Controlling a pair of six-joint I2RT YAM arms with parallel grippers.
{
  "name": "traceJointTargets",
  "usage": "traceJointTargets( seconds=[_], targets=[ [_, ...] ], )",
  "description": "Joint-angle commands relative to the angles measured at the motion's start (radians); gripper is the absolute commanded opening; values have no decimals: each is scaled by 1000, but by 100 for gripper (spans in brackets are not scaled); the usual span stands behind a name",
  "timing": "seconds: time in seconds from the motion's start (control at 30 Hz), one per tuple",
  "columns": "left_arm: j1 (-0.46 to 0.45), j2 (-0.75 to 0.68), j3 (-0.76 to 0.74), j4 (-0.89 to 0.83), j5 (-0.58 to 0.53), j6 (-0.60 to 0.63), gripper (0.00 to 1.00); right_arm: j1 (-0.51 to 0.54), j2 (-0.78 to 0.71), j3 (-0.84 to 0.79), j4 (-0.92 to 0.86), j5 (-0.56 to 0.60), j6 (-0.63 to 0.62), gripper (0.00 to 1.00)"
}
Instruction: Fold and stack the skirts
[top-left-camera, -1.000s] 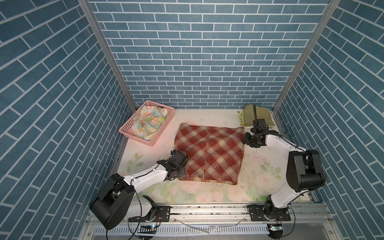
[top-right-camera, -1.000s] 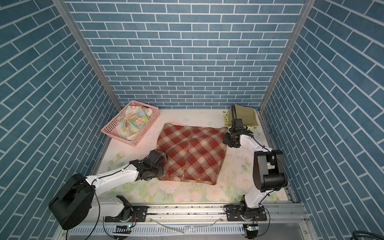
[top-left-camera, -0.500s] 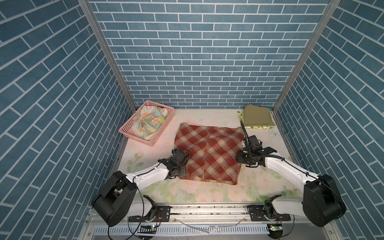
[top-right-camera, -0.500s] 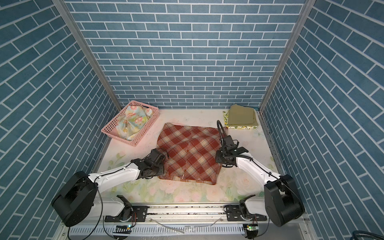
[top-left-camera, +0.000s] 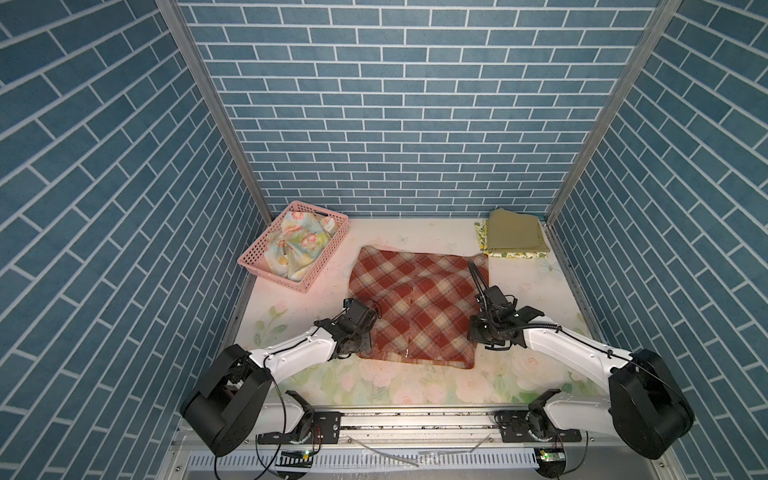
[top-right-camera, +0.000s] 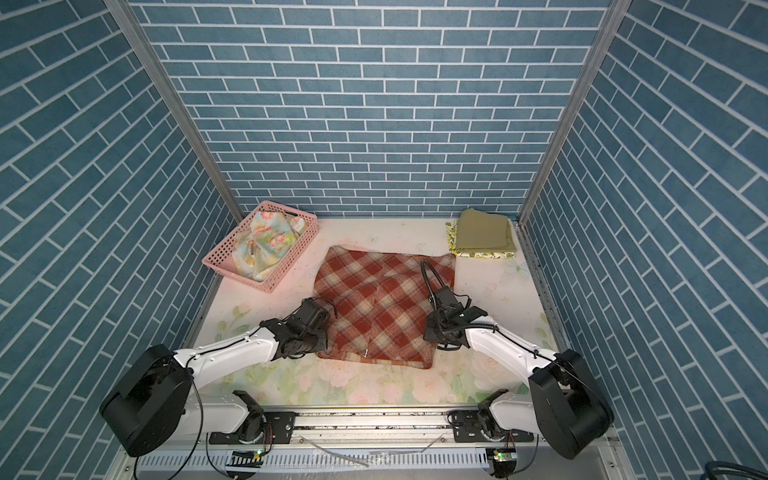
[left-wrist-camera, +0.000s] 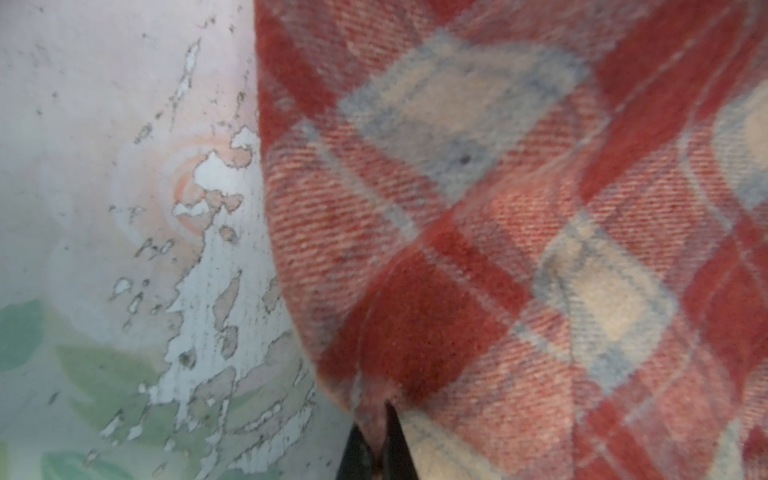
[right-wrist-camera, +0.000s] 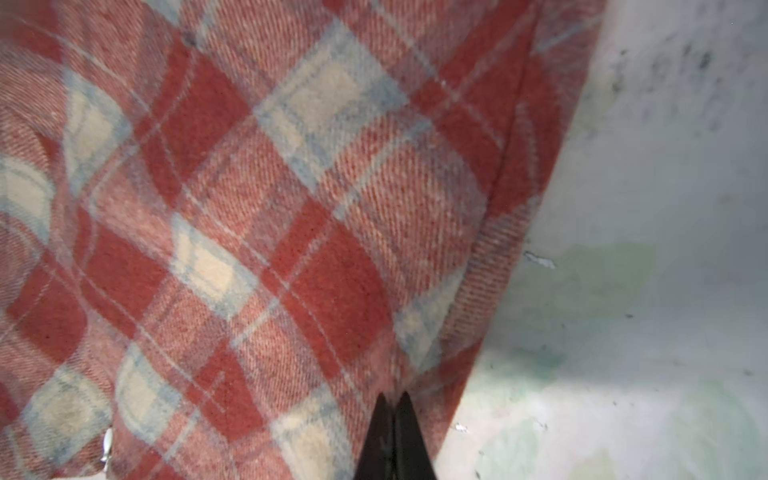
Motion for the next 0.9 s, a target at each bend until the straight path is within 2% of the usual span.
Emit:
traceJointTargets(
  seconds=[0.0, 0.13, 0.17, 0.23, 0.33, 0.37, 0.47, 0.5, 0.63, 0.77, 0.87],
  targets=[
    [8, 1, -33, -59, -23, 12, 0, 6, -75, -43, -69, 44, 48, 0],
    [8, -24, -30, -71, -25, 15, 0, 4, -144, -113, -95, 46, 77, 0],
    [8, -31, -26, -77, -26, 17, 3, 4, -154, -136, -94, 46, 87, 0],
    [8, -45, -19, -93, -27, 23, 8, 5, -169, -179, -94, 46, 104, 0],
    [8, -82, -9, -122, -31, 29, 27, 4, -203, -220, -107, 47, 119, 0],
    [7, -99, -5, -134, -33, 31, 34, 4, -217, -220, -128, 59, 120, 3],
    [7, -142, 9, -171, -41, 43, 54, -1, -262, -187, -179, 84, 111, 43],
    [9, -154, 17, -182, -46, 49, 60, -10, -273, -167, -197, 89, 106, 51],
    [10, -165, 39, -201, -51, 66, 69, -115, -295, -101, -182, 39, 62, 64],
    [17, -112, 59, -177, -29, 86, 73, -250, -238, -72, -91, -46, 25, 65],
    [20, -55, 69, -152, -10, 96, 75, -296, -147, -55, -11, -113, 13, 66]
  ],
)
